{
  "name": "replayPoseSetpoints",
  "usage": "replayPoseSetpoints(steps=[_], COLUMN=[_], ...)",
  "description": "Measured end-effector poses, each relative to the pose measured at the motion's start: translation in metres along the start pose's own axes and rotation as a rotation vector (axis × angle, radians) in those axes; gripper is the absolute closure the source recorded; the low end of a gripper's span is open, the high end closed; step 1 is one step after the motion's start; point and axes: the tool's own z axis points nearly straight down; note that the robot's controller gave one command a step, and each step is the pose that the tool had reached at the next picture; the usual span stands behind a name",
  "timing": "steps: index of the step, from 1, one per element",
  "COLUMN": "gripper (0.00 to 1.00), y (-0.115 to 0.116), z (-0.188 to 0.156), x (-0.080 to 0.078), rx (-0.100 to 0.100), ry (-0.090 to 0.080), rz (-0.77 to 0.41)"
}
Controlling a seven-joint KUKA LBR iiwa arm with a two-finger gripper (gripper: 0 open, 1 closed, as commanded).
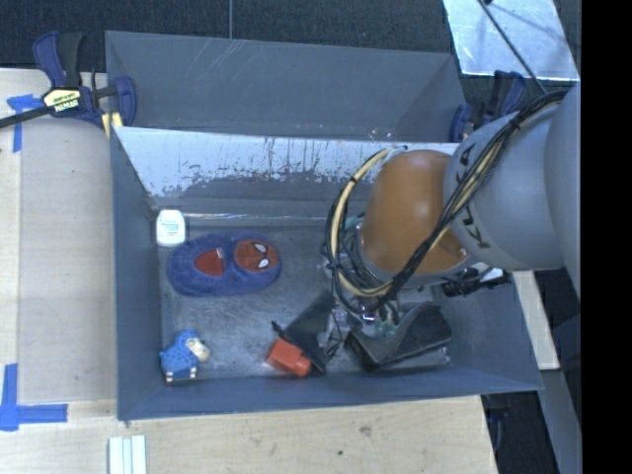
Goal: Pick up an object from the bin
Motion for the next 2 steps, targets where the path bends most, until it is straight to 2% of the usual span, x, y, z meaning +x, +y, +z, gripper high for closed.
replayPoseSetpoints(steps=[1, 2], gripper=[0.00, 0.00], y=[0.000, 0.000], z=[-0.018, 0.031], x=[0.008, 0.002], rx=[0.000, -0.001], ry=[-0.002, 0.007], rz=[-0.410, -0.708])
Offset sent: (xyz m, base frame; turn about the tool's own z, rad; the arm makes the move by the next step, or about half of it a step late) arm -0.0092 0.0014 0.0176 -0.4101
